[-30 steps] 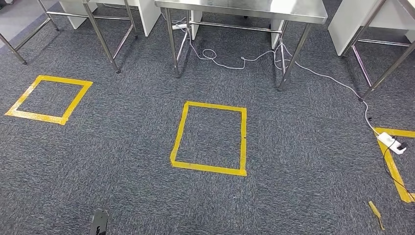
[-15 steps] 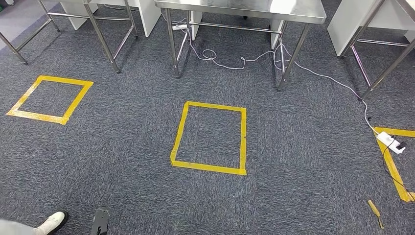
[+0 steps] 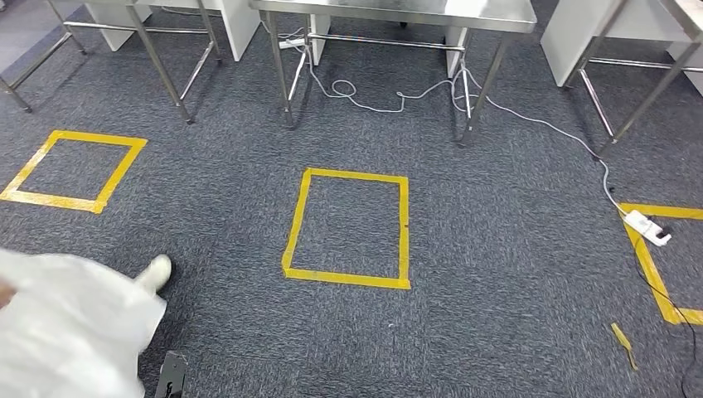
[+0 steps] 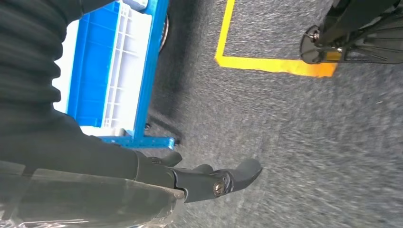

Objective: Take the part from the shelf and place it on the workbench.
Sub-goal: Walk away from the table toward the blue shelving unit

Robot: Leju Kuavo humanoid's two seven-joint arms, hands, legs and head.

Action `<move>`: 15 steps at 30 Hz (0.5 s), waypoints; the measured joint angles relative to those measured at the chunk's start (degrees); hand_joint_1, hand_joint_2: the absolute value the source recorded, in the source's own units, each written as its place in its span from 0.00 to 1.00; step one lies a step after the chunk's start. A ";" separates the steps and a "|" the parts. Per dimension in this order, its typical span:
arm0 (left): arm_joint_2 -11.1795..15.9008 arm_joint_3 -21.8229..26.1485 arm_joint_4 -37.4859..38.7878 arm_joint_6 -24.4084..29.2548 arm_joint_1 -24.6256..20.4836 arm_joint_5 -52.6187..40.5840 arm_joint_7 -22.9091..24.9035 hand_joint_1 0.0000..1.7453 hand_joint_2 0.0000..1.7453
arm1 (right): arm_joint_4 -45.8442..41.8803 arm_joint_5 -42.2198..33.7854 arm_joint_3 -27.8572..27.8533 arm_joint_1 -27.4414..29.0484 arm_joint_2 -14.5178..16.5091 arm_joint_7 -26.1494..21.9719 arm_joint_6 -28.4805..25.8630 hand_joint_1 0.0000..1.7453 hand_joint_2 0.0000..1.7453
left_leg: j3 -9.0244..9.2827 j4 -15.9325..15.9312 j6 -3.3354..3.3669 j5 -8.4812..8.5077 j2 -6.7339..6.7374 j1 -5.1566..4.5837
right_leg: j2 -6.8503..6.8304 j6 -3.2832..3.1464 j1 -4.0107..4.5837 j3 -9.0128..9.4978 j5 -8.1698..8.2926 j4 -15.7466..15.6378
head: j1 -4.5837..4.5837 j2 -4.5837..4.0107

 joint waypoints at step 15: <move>0.19 0.02 0.01 -0.50 0.53 -0.10 0.33 0.00 0.00 | 0.00 -0.99 -1.16 -0.02 0.11 -0.20 -0.02 0.00 1.00 | -3.87 14.51 -2.07 -8.00 -3.55 0.28 | 4.08 -4.33 2.06 6.09 4.92 -11.32 | -0.69 0.00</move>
